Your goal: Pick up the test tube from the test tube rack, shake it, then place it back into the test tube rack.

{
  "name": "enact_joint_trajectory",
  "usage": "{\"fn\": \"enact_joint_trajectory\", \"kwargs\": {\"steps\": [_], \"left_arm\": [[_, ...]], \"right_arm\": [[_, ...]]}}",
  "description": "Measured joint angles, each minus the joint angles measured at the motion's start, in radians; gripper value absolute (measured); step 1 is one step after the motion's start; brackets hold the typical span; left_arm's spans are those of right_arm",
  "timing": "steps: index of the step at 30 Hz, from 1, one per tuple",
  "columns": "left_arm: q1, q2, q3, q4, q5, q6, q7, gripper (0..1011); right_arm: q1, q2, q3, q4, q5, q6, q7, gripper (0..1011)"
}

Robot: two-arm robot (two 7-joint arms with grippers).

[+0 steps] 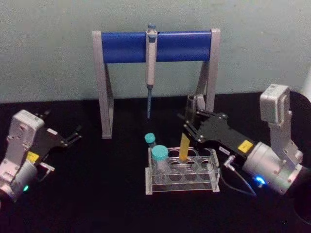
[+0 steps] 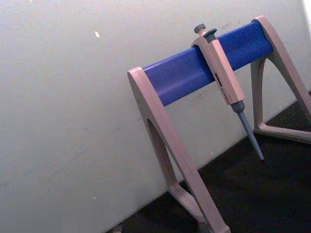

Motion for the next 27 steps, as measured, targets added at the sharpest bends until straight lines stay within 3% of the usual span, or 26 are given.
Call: {"fn": "enact_joint_trajectory", "kwargs": {"steps": [8, 27], "left_arm": [[0.000, 0.000, 0.000, 0.000, 0.000, 0.000, 0.000, 1001], [0.000, 0.000, 0.000, 0.000, 0.000, 0.000, 0.000, 1001]], "right_arm": [[0.067, -0.036, -0.009, 0.078, -0.004, -0.022, -0.016, 235], [0.069, -0.033, 0.015, 0.085, -0.017, -0.022, -0.041, 235]]}}
